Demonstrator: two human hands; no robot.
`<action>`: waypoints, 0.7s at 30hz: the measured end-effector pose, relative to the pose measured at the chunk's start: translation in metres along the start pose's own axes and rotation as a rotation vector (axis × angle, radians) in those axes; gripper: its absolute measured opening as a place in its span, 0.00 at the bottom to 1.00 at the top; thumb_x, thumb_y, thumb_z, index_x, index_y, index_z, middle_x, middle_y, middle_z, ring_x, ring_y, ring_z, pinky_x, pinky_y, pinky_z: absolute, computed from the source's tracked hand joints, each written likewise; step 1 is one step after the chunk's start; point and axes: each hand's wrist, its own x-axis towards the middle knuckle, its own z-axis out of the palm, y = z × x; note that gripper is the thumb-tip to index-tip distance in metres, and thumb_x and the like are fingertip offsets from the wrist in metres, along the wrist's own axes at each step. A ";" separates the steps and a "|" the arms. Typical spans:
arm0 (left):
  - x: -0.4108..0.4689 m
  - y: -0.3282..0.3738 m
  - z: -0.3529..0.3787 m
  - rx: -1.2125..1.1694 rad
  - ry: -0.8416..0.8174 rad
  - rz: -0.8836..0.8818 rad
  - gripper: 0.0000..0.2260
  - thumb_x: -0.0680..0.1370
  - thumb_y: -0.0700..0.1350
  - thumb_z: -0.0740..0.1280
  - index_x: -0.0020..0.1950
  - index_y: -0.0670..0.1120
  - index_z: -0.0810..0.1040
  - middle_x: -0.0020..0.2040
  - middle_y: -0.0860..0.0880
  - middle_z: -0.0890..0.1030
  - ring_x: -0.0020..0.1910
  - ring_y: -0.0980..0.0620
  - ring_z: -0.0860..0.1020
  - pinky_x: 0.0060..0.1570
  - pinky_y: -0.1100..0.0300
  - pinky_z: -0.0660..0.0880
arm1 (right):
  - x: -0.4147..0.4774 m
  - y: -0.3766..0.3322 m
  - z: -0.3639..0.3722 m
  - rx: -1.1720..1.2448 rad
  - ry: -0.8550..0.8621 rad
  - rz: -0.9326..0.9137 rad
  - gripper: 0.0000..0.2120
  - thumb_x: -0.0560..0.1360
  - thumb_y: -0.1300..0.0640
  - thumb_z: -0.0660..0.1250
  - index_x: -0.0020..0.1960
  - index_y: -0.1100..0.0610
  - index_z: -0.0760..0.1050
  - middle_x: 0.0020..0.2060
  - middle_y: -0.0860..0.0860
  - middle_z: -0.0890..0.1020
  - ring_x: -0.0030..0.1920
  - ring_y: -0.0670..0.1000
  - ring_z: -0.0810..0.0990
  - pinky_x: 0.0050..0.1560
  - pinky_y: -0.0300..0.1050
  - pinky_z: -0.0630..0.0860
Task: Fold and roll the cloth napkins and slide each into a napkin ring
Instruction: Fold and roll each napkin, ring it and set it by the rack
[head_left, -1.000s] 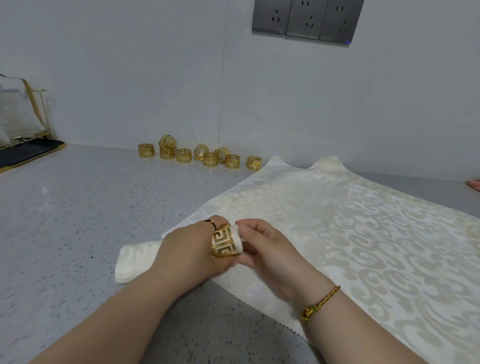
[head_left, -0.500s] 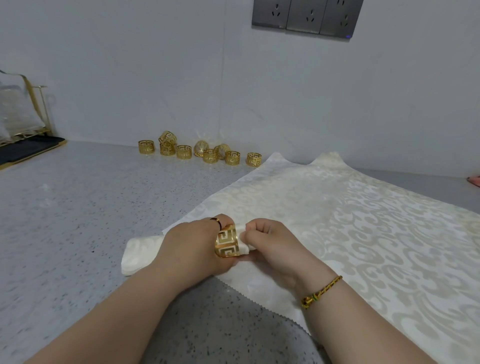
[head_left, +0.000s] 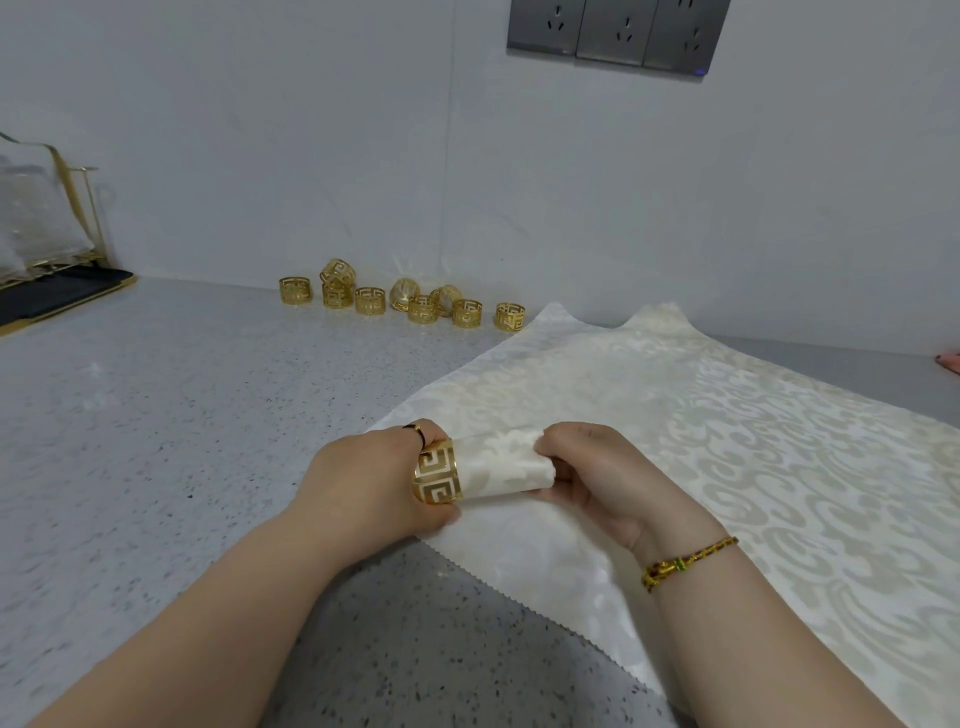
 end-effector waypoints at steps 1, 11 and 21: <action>0.000 0.000 0.000 -0.002 -0.003 0.002 0.20 0.69 0.59 0.68 0.59 0.60 0.67 0.42 0.60 0.71 0.47 0.57 0.74 0.36 0.69 0.65 | 0.001 0.001 -0.001 0.014 -0.003 0.012 0.04 0.67 0.64 0.63 0.39 0.61 0.68 0.34 0.56 0.69 0.34 0.50 0.71 0.36 0.39 0.79; -0.002 -0.001 0.002 0.003 -0.073 -0.019 0.31 0.70 0.61 0.67 0.70 0.61 0.58 0.60 0.60 0.74 0.58 0.57 0.73 0.48 0.65 0.66 | 0.000 0.010 0.009 -0.740 0.298 -0.456 0.15 0.71 0.51 0.68 0.55 0.53 0.72 0.50 0.45 0.73 0.54 0.46 0.68 0.52 0.35 0.61; -0.008 -0.012 -0.015 0.017 -0.194 -0.031 0.38 0.67 0.59 0.71 0.72 0.61 0.55 0.68 0.61 0.66 0.63 0.57 0.70 0.56 0.64 0.68 | 0.002 0.028 0.026 -1.081 0.107 -0.718 0.21 0.70 0.48 0.67 0.63 0.51 0.72 0.59 0.46 0.76 0.62 0.49 0.68 0.57 0.36 0.54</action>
